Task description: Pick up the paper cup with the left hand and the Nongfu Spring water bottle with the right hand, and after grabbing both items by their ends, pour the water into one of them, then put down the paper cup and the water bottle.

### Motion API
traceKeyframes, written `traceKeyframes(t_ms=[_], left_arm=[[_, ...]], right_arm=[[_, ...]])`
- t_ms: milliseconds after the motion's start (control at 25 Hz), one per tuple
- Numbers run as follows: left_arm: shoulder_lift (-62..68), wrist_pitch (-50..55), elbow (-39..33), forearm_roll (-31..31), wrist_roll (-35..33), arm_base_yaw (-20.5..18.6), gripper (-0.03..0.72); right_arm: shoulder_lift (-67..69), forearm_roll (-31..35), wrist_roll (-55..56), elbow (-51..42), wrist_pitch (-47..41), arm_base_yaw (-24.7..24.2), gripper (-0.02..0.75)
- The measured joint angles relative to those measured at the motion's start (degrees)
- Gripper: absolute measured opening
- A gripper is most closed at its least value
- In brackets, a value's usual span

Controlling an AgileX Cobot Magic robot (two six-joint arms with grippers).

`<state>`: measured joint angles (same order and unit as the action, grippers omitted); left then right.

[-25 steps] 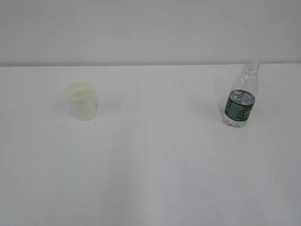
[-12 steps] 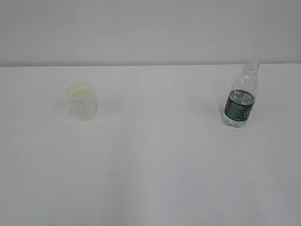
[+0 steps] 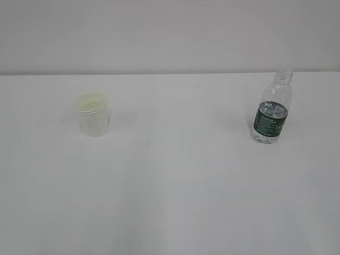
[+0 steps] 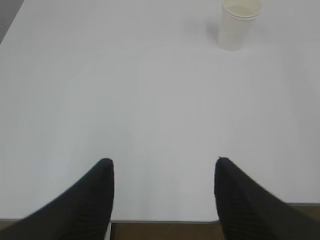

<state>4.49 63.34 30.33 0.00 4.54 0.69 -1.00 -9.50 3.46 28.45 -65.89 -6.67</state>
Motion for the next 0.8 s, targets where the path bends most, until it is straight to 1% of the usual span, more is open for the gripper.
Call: traceKeyframes(t_ms=[200, 400, 560, 800], left_arm=[[-4.3, 0.0, 0.0, 0.0, 0.0, -0.3, 0.45], [-4.3, -0.1, -0.1, 0.0, 0.0, -1.6, 0.44], [-4.3, -0.1, -0.1, 0.0, 0.0, -1.6, 0.439], [-4.3, -0.1, -0.1, 0.0, 0.0, -1.6, 0.414]], right_arm=[[0.0, 0.0, 0.0, 0.0, 0.1, 0.0, 0.572], [0.0, 0.0, 0.0, 0.0, 0.1, 0.0, 0.572], [0.0, 0.0, 0.0, 0.0, 0.1, 0.0, 0.572], [0.0, 0.0, 0.0, 0.0, 0.1, 0.0, 0.572]])
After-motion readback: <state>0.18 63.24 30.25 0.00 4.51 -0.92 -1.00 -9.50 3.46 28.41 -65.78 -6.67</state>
